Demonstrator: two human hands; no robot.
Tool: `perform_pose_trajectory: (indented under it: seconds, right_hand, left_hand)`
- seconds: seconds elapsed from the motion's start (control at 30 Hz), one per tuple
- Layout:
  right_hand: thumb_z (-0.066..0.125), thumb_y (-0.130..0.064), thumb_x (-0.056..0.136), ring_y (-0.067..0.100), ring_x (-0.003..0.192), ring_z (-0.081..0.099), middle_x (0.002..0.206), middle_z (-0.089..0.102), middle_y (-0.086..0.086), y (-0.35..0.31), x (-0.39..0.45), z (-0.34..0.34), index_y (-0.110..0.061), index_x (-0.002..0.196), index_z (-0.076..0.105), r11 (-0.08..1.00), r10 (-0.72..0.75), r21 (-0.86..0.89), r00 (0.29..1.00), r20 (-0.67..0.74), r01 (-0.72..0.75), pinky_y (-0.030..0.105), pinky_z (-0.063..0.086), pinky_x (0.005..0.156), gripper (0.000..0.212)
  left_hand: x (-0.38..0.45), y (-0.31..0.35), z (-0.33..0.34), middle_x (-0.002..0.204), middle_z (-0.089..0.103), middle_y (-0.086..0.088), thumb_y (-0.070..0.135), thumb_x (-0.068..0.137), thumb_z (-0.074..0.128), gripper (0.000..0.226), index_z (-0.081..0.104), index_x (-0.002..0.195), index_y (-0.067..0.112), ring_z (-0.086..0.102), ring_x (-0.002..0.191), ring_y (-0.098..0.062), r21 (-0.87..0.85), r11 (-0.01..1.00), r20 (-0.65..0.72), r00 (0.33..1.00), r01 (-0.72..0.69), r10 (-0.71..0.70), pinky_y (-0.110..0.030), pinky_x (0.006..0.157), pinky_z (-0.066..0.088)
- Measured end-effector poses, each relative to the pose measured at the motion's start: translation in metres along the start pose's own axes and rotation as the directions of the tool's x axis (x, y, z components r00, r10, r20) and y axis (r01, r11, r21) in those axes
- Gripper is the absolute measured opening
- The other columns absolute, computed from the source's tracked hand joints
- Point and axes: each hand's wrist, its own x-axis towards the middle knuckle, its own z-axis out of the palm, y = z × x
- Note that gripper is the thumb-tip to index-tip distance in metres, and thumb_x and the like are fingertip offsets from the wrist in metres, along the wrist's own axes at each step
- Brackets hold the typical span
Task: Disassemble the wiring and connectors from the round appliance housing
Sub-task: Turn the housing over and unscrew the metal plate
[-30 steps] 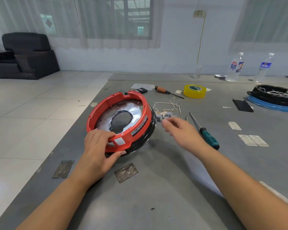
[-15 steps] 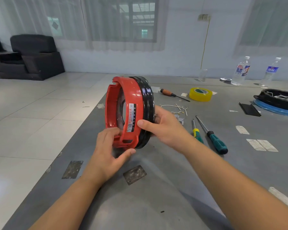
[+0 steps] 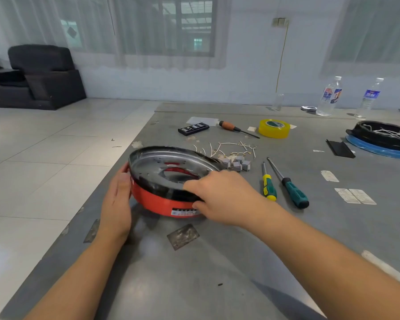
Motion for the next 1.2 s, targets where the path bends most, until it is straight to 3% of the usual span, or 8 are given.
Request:
perform_pose_trajectory:
  seconds: [0.3, 0.43, 0.57, 0.67, 0.77, 0.87, 1.03, 1.2]
  right_hand:
    - [0.061, -0.017, 0.089, 0.033, 0.083, 0.068, 0.095, 0.07, -0.002, -0.019, -0.005, 0.03, -0.027, 0.109, 0.057, 0.988, -0.053, -0.145, 0.998, -0.035, 0.048, 0.033, 0.037, 0.055, 0.023]
    - [0.051, -0.063, 0.093, 0.017, 0.109, 0.064, 0.117, 0.07, -0.013, -0.004, -0.006, 0.033, -0.037, 0.122, 0.062, 0.984, 0.037, 0.171, 0.999, 0.029, -0.042, 0.035, 0.054, 0.082, 0.04]
    - [0.051, -0.059, 0.096, 0.014, 0.136, 0.043, 0.142, 0.057, -0.007, 0.024, -0.007, 0.046, -0.029, 0.133, 0.062, 0.823, 0.447, 0.472, 0.873, -0.197, -0.315, 0.04, 0.035, 0.116, 0.049]
    - [0.059, -0.055, 0.093, 0.023, 0.144, 0.035, 0.156, 0.041, 0.0, 0.033, -0.004, 0.062, -0.025, 0.155, 0.035, 0.542, 0.715, 0.574, 0.696, 0.069, -0.613, 0.043, 0.032, 0.118, 0.073]
    - [0.062, -0.042, 0.09, 0.017, 0.086, 0.07, 0.106, 0.076, 0.006, 0.036, 0.002, 0.074, -0.018, 0.13, 0.055, 0.117, 0.619, 0.776, 0.656, 0.431, -0.62, 0.037, 0.053, 0.075, 0.048]
    - [0.053, -0.016, 0.081, 0.027, 0.052, 0.064, 0.071, 0.073, 0.015, 0.038, 0.011, 0.082, -0.007, 0.102, 0.057, -0.062, 0.586, 0.837, 0.659, 0.471, -0.543, 0.03, 0.049, 0.051, 0.024]
    - [0.047, -0.009, 0.079, 0.031, 0.054, 0.068, 0.072, 0.074, 0.016, 0.037, 0.026, 0.09, -0.012, 0.099, 0.054, -0.133, 0.661, 0.902, 0.642, 0.389, -0.41, 0.03, 0.052, 0.047, 0.021]
    - [0.051, -0.012, 0.089, 0.036, 0.083, 0.074, 0.106, 0.072, 0.009, 0.028, 0.042, 0.107, -0.024, 0.114, 0.054, -0.099, 0.72, 0.955, 0.642, 0.263, -0.279, 0.048, 0.062, 0.074, 0.028]
  left_hand:
    - [0.006, -0.015, -0.005, 0.139, 0.069, 0.003, 0.064, 0.071, 0.085, 0.086, 0.057, 0.145, 0.028, 0.066, 0.129, -0.021, -0.102, 0.969, 0.077, 0.973, 0.224, -0.217, -0.051, 0.111, 0.049]
    - [0.01, -0.019, -0.007, 0.134, 0.072, -0.001, 0.035, 0.065, 0.079, 0.075, 0.062, 0.138, 0.025, 0.07, 0.122, -0.025, -0.186, 0.95, 0.03, 0.968, 0.25, -0.249, -0.048, 0.102, 0.055]
    - [0.014, -0.025, -0.012, 0.136, 0.07, -0.002, 0.024, 0.078, 0.07, 0.063, 0.062, 0.14, 0.03, 0.069, 0.124, -0.028, -0.159, 0.955, -0.013, 0.967, 0.25, -0.255, -0.061, 0.111, 0.05]
    - [0.013, -0.025, -0.013, 0.132, 0.073, 0.001, 0.026, 0.077, 0.067, 0.059, 0.065, 0.135, 0.04, 0.072, 0.119, -0.026, -0.136, 0.965, -0.048, 0.971, 0.225, -0.233, -0.06, 0.107, 0.053]
    - [0.011, -0.017, -0.012, 0.131, 0.074, 0.002, 0.022, 0.079, 0.066, 0.058, 0.067, 0.135, 0.04, 0.071, 0.12, -0.025, -0.187, 0.968, -0.04, 0.983, 0.167, -0.177, -0.049, 0.105, 0.053]
    - [0.009, -0.009, -0.007, 0.141, 0.069, 0.003, 0.03, 0.089, 0.072, 0.054, 0.064, 0.142, 0.037, 0.065, 0.131, -0.022, -0.244, 0.963, -0.024, 0.992, 0.115, -0.125, -0.041, 0.11, 0.048]
    - [0.004, 0.002, 0.004, 0.168, 0.036, 0.009, 0.05, 0.084, 0.079, 0.101, 0.018, 0.164, 0.048, 0.056, 0.14, -0.021, -0.45, 0.846, 0.037, 0.953, 0.285, -0.301, -0.053, 0.111, 0.052]
    - [-0.001, 0.005, 0.017, 0.14, 0.06, -0.001, 0.028, 0.081, 0.086, 0.111, 0.015, 0.166, 0.037, 0.066, 0.126, -0.04, -0.511, 0.691, 0.202, 0.853, 0.511, -0.481, -0.057, 0.098, 0.059]
